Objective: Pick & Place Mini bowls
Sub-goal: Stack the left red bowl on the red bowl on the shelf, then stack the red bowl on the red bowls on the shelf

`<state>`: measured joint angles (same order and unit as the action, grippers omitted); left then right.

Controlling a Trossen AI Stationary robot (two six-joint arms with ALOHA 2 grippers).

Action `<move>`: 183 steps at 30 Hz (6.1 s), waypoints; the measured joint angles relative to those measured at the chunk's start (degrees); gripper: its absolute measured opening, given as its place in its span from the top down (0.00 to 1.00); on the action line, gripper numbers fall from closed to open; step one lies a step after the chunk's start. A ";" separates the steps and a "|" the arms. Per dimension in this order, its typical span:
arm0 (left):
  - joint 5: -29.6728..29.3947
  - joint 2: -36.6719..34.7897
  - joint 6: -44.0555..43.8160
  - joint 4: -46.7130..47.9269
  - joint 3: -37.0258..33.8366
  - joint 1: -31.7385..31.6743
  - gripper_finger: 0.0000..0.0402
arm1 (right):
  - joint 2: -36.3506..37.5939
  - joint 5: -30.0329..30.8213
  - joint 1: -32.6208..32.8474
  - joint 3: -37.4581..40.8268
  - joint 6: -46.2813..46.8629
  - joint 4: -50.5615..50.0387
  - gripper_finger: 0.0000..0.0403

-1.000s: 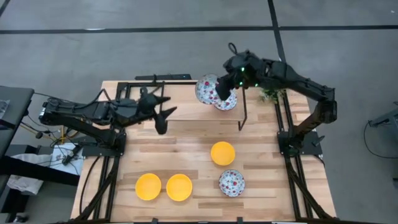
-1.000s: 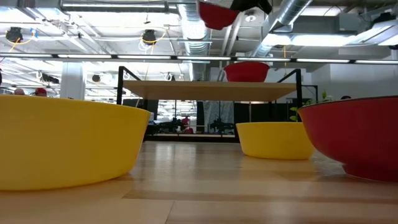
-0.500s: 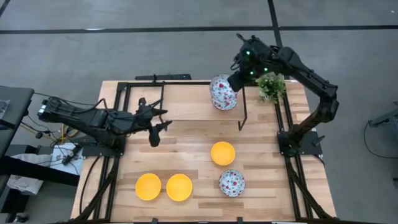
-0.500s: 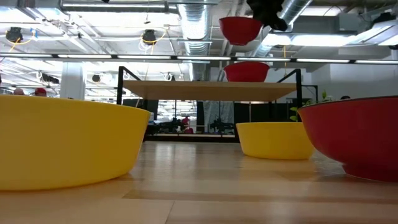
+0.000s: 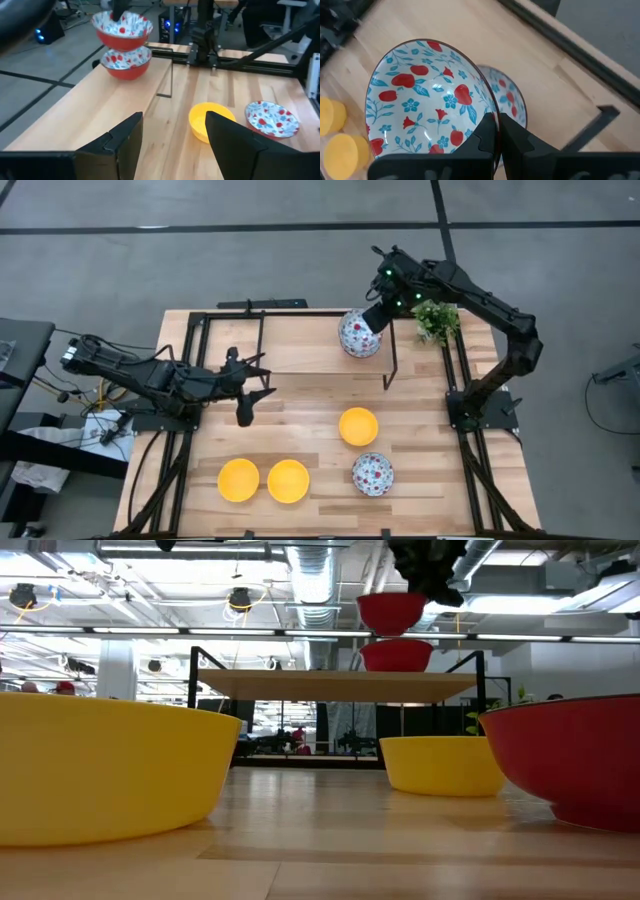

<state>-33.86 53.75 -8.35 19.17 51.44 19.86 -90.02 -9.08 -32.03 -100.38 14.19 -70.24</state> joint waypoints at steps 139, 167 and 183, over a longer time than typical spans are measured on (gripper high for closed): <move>5.72 0.00 1.04 -4.25 0.09 -0.01 0.46 | -0.28 6.08 6.05 6.12 -8.23 -5.70 1.00; 5.91 0.00 0.80 -4.25 0.09 -0.03 0.46 | 13.00 0.01 30.48 1.50 5.49 -17.58 1.00; 15.79 -5.86 -0.86 -7.25 -7.02 3.54 0.47 | 12.91 4.73 56.10 20.01 25.64 1.76 1.00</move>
<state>-18.07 47.89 -9.21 11.92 44.42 23.40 -77.10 -4.35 24.07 -80.37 39.83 -68.48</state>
